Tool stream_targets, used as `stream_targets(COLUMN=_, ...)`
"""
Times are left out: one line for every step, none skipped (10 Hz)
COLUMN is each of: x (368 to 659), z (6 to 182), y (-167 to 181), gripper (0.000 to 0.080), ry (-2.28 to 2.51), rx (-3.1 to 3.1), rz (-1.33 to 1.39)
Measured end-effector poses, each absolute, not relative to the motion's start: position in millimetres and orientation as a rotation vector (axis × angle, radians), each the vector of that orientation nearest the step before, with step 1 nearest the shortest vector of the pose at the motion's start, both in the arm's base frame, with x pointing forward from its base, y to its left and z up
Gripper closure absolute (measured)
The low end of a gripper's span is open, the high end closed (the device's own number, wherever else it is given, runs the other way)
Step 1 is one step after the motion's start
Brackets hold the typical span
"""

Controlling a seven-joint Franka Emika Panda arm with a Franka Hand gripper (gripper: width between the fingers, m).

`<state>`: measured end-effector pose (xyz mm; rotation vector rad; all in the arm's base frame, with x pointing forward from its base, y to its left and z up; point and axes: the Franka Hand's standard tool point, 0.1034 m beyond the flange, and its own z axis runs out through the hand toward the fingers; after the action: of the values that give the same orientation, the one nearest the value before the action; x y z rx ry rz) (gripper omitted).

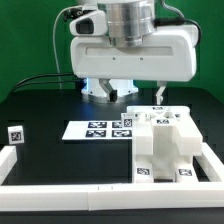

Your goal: Assemble chair

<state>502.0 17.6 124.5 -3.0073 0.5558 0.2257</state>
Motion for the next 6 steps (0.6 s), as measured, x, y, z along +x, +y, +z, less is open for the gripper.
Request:
stream_targets(x=486, z=126.8, y=19, gripper=0.0151, ry=0.557, rx=-2.990, rz=0.245)
stream_targets(x=474, z=130.2, y=19, gripper=0.0151, ry=0.502, rx=-2.994, rz=0.250)
stream_targets(x=483, z=137.8, y=16, gripper=0.0151, ry=0.365, rx=-3.054, rz=0.189)
stream_targets(x=484, z=137.2, y=18, gripper=0.0151, ry=0.370, rx=-3.052, rz=0.181)
stream_targets(x=484, z=136.5, y=17, gripper=0.0151, ry=0.371, rx=-3.052, rz=0.183)
stream_targets(x=481, z=135.6, y=18, gripper=0.0151, ry=0.373, rx=-3.050, rz=0.189)
